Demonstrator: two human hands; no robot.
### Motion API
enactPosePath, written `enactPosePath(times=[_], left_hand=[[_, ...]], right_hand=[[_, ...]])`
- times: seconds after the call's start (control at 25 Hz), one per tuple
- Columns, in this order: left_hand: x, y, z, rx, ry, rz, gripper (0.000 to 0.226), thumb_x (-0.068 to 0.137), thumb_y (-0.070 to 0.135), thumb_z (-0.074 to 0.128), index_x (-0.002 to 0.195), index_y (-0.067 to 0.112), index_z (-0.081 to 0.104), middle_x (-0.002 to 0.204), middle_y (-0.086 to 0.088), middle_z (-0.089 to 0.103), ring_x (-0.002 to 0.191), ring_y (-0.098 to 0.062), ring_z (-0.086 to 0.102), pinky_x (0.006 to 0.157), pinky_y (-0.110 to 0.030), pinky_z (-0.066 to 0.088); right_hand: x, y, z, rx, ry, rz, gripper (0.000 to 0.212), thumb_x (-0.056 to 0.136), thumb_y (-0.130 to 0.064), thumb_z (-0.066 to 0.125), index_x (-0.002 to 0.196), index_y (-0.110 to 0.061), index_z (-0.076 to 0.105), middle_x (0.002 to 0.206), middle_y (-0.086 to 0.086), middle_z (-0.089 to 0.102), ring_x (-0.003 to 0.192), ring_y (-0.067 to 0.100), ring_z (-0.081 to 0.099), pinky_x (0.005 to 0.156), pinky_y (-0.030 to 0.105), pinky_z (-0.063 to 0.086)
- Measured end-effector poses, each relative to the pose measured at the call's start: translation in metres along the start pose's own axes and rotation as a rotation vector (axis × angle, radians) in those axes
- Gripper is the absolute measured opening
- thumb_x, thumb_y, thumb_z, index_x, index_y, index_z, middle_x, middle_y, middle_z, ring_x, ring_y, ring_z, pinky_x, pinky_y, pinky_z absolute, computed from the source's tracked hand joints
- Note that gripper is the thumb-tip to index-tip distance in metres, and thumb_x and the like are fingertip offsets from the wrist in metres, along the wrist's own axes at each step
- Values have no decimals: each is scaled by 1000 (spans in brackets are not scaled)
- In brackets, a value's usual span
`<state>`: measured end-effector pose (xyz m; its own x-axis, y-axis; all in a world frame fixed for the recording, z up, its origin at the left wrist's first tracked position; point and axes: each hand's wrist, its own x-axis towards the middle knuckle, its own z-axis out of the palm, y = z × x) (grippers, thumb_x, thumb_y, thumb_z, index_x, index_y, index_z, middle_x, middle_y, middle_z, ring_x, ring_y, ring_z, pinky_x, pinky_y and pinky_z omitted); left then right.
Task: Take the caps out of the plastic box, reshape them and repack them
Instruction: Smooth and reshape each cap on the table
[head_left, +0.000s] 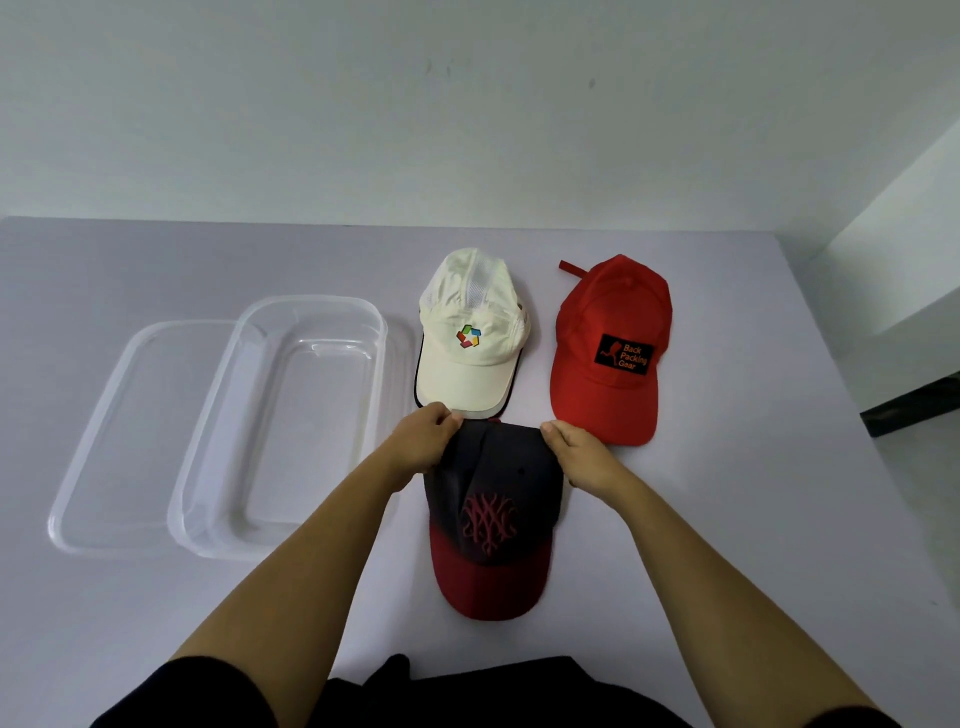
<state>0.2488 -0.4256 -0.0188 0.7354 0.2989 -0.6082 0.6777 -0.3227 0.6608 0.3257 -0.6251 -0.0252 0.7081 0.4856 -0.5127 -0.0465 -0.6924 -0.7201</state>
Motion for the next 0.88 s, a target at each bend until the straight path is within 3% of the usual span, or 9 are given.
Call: enactPosePath(times=[0.08, 0.2, 0.36, 0.52, 0.72, 0.88], left_hand=[[0, -5, 4, 69, 74, 32, 32, 98, 37, 39, 97, 9, 54, 85, -5, 55, 72, -15, 49, 62, -25, 41], [-2, -6, 3, -11, 130, 42, 37, 95, 42, 44, 95, 7, 57, 84, -5, 57, 71, -16, 50, 61, -26, 41], [-15, -4, -19, -199, -223, -150, 48, 84, 57, 56, 94, 10, 61, 61, 0, 41, 49, -8, 31, 43, -17, 25], [-18, -7, -18, -327, -426, -176, 32, 86, 39, 63, 106, 14, 61, 67, 4, 53, 41, -3, 33, 36, -12, 23], [-22, -12, -3, -373, -421, -65, 27, 94, 36, 51, 109, 14, 57, 61, 2, 62, 34, -8, 44, 40, -17, 38], [-24, -18, 0, -392, -297, 20, 25, 95, 32, 50, 83, 11, 47, 52, -1, 48, 32, -11, 39, 38, -20, 34]], right_hand=[[0, 4, 2, -60, 33, -51, 40, 99, -36, 34, 82, -5, 52, 73, 4, 51, 70, 16, 47, 67, 34, 39], [1, 1, 3, -60, 78, -66, 37, 99, -35, 33, 80, -9, 49, 69, 0, 48, 67, 14, 44, 62, 30, 34], [-2, -1, 3, -6, 53, -8, 33, 100, -35, 26, 97, -17, 53, 73, -7, 51, 65, 9, 47, 59, 24, 37], [-3, 0, 6, 93, 5, 33, 31, 101, -36, 24, 101, -18, 50, 71, -6, 46, 62, 10, 45, 54, 23, 38], [-3, 4, 8, 110, 103, -24, 31, 101, -35, 26, 99, -17, 52, 82, -8, 52, 77, 7, 48, 72, 25, 38], [-3, 7, 10, 13, 123, -87, 33, 101, -32, 28, 82, -16, 50, 80, -2, 54, 78, 13, 49, 74, 29, 36]])
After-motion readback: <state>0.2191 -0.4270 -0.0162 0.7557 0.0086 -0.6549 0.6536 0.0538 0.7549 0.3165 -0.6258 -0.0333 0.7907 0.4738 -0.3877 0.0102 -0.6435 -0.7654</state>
